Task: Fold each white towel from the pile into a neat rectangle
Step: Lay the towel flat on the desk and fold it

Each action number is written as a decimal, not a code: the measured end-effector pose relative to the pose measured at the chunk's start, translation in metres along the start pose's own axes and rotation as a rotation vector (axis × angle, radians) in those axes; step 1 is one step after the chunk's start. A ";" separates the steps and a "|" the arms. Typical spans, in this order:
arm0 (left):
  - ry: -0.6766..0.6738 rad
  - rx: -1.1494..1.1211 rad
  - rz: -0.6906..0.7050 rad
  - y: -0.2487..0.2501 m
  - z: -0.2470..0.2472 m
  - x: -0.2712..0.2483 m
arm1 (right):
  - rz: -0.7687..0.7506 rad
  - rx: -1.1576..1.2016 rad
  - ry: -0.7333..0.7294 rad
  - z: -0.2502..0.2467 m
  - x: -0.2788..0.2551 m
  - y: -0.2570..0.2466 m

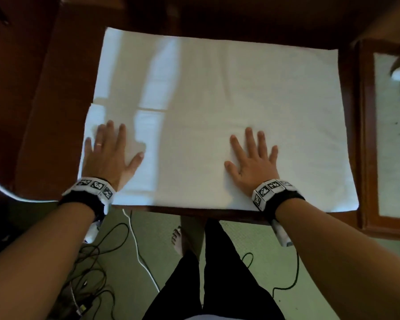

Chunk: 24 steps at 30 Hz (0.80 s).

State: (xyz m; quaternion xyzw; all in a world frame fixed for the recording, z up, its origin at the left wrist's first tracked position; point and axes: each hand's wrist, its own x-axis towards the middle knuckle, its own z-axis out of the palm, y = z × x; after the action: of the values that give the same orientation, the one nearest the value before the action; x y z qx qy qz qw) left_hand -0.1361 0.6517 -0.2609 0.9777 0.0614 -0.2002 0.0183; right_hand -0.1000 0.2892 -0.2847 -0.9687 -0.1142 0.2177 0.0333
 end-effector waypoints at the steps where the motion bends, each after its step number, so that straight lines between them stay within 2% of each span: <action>1: -0.008 0.002 0.129 0.018 0.007 -0.011 | 0.005 0.004 -0.008 -0.002 0.001 -0.001; 2: -0.009 0.012 0.233 0.034 0.019 -0.023 | 0.010 0.004 -0.013 -0.003 0.001 -0.003; 3: -0.023 0.016 0.271 0.046 0.031 -0.035 | 0.013 0.004 -0.010 -0.004 -0.001 -0.005; 6: -0.019 -0.020 0.155 0.056 0.060 -0.054 | -0.053 -0.007 0.032 0.003 -0.025 -0.006; 8: 0.007 -0.026 0.141 0.054 0.064 -0.054 | -0.097 -0.048 -0.003 0.016 -0.055 0.012; 9: 0.012 -0.031 0.151 0.053 0.064 -0.052 | -0.068 -0.047 -0.020 0.023 -0.071 0.030; 14: 0.028 -0.047 0.167 0.056 0.064 -0.050 | 0.436 0.115 0.022 0.031 -0.129 0.129; 16: 0.032 -0.054 0.158 0.058 0.059 -0.050 | 0.591 0.143 0.072 0.027 -0.129 0.138; 17: 0.031 -0.062 0.156 0.059 0.055 -0.051 | 0.613 0.142 0.112 0.022 -0.124 0.132; 18: 0.034 -0.070 0.159 0.060 0.050 -0.052 | 0.569 0.122 0.145 0.016 -0.119 0.122; 20: 0.039 -0.074 0.185 0.062 0.041 -0.055 | 0.330 0.071 0.152 0.009 -0.108 0.095; 22: 0.027 -0.067 0.214 0.059 0.038 -0.060 | 0.128 0.078 0.053 0.005 -0.097 0.069; 24: 0.000 -0.069 0.215 0.054 0.037 -0.066 | 0.122 0.124 -0.066 0.002 -0.093 0.054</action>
State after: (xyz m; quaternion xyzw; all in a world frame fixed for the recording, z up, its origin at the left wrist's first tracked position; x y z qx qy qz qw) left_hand -0.2039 0.5884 -0.2682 0.9774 -0.0368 -0.1949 0.0733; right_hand -0.1711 0.2152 -0.2543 -0.9623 -0.0422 0.2576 0.0760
